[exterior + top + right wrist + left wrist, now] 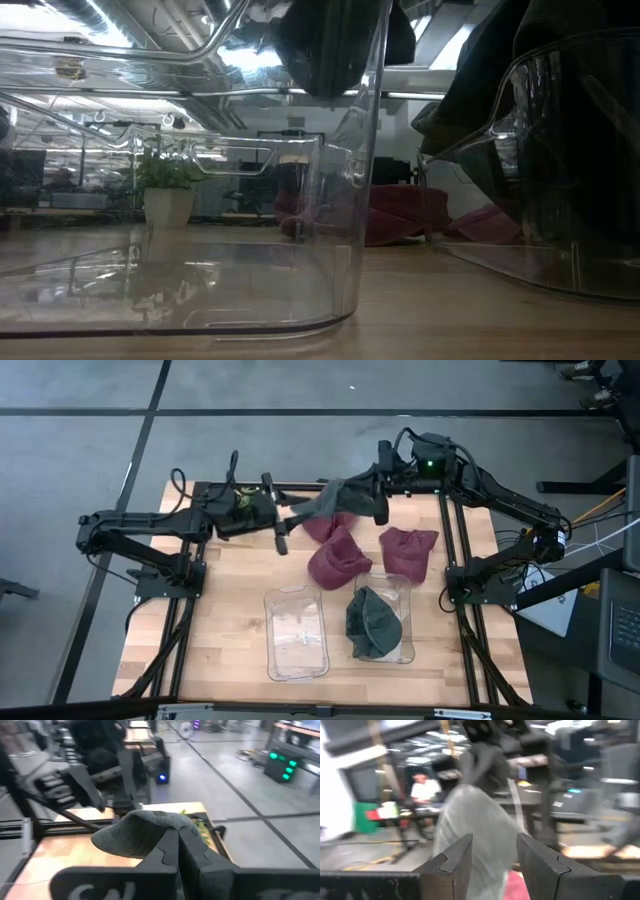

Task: Pick & Place hat
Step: Put the black cap into the right transparent bin

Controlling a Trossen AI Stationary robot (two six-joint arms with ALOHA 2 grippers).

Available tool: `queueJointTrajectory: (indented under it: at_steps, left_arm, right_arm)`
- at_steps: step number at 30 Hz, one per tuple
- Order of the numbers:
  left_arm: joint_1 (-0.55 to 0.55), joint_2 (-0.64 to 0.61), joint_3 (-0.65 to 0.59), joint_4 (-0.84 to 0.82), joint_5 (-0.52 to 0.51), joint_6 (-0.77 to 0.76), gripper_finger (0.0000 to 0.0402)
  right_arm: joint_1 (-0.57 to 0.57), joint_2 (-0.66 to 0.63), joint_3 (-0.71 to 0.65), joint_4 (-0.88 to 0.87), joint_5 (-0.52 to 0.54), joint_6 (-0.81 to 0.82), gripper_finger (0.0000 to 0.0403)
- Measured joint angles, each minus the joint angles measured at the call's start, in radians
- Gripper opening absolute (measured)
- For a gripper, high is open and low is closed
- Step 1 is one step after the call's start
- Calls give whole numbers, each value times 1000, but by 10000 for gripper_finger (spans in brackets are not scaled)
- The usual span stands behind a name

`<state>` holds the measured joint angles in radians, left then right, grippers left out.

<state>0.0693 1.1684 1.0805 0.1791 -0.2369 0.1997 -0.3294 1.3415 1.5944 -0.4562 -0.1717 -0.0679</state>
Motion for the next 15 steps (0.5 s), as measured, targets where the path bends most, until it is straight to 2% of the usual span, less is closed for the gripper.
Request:
queueJointTrajectory:
  at_steps: [2,5,8,15]
  left_arm:
    - [-20,23,15,48,-80,21,148]
    - [-46,59,38,103,-112,70,148]
    - [-67,109,78,102,-132,100,148]
    - [-89,239,164,39,-298,103,148]
  right_arm:
    - [0,0,0,-12,34,7,0]
    - [0,0,0,-42,83,7,0]
    - [0,0,0,-75,123,7,0]
    - [0,0,0,-124,180,4,0]
